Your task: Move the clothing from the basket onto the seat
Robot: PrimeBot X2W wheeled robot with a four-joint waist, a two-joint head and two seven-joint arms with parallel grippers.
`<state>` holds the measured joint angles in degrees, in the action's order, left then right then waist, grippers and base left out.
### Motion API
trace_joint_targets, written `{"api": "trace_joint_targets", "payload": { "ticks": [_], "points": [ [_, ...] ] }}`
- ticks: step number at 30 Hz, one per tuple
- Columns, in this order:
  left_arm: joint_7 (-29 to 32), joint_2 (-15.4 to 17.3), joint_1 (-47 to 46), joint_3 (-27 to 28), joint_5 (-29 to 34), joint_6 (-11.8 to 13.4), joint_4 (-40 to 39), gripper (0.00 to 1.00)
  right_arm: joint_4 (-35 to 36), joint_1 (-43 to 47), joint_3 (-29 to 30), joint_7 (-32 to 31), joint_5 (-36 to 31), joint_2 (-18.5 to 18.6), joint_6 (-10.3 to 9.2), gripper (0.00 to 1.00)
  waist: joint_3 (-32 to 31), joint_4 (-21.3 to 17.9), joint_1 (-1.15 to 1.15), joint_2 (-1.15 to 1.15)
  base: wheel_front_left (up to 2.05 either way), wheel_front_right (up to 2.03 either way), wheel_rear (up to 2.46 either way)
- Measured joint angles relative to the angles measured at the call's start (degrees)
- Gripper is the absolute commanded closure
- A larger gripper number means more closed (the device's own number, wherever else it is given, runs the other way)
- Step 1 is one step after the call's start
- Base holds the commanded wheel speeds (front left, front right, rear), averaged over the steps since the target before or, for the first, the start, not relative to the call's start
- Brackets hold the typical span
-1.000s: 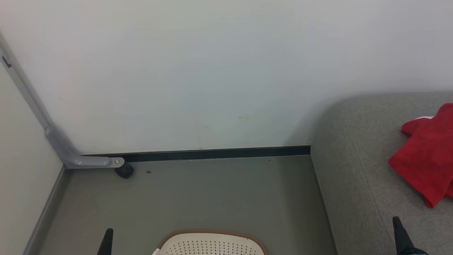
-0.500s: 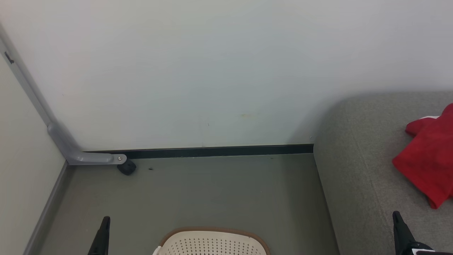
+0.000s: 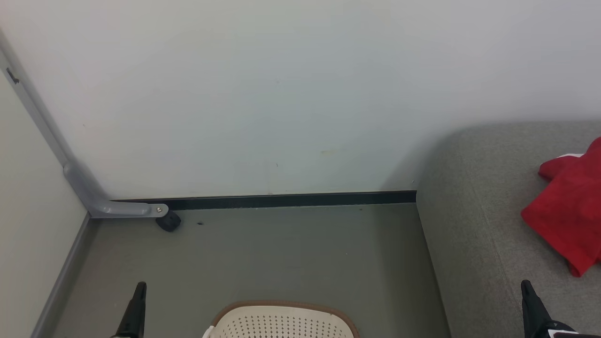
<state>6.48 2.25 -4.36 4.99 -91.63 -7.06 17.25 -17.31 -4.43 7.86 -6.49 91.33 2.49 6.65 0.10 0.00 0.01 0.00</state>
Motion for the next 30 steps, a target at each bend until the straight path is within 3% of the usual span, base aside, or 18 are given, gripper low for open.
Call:
{"api": "trace_joint_targets", "payload": {
  "ticks": [30],
  "points": [
    [0.0,0.0,0.0,0.0,0.0,0.0,0.0,1.00,0.0,0.0,0.0,0.0,0.0,0.0,0.16,1.00,0.0,0.0,0.00,0.00,0.00,0.00,0.00]
  ]
}}
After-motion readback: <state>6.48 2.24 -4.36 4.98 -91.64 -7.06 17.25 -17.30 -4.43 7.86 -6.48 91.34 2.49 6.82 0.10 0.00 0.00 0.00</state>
